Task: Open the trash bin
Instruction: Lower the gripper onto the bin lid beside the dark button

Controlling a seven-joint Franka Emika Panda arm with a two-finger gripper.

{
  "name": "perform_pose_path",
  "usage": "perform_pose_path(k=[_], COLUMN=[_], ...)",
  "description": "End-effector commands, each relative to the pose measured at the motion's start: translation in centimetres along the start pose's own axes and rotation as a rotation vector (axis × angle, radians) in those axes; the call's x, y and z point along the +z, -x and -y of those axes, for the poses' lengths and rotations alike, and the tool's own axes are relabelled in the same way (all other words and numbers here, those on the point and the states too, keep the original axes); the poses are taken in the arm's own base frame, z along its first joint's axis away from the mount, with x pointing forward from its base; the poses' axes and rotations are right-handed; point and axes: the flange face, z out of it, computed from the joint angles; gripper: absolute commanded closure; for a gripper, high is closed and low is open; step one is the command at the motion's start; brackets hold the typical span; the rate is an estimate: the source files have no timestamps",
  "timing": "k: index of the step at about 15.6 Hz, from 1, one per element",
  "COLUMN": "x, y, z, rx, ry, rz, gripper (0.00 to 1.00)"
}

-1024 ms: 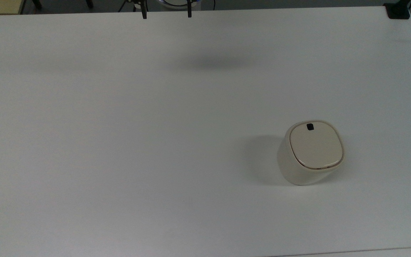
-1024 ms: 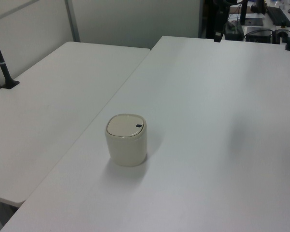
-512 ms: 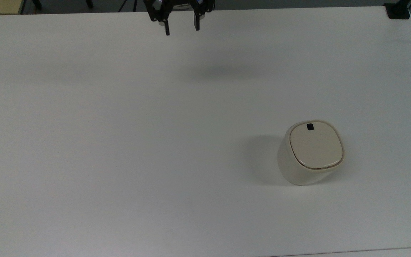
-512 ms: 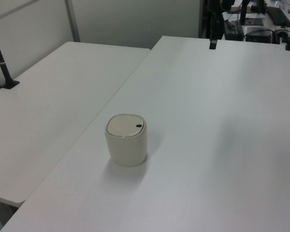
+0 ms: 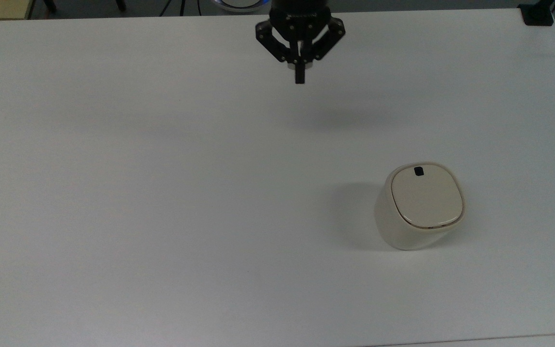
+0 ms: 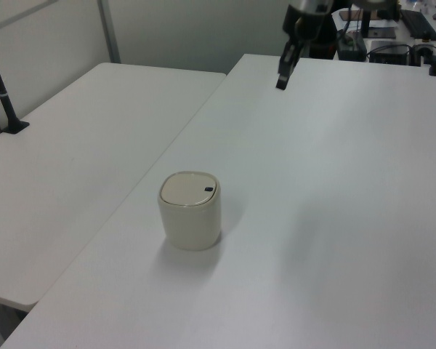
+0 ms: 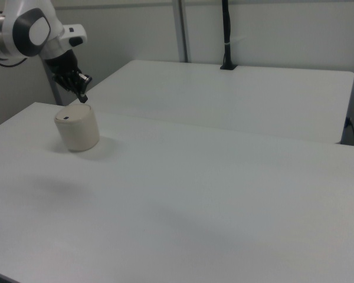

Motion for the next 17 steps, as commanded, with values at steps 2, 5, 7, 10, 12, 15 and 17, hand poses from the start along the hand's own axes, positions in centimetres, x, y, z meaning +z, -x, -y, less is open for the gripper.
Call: perform_pose_path(k=[2, 5, 7, 10, 12, 15, 17], x=[3.8, 5.4, 6.1, 7.6, 8.7, 11.1, 12.8], y=[-2.5, -3.4, -3.5, -3.6, -3.3, -2.4, -2.0], z=[5.0, 6.4, 8.4, 10.7, 12.5, 15.4, 16.9], rx=[0.271, 0.408, 0.439, 0.509, 0.499, 0.497, 0.511], ry=[-0.046, -0.102, -0.136, -0.169, -0.176, -0.176, -0.165], rz=[-0.051, -0.117, -0.141, -0.166, -0.181, -0.188, -0.213], gripper=[1.0, 1.0, 1.0, 1.0, 1.0, 1.0, 1.0])
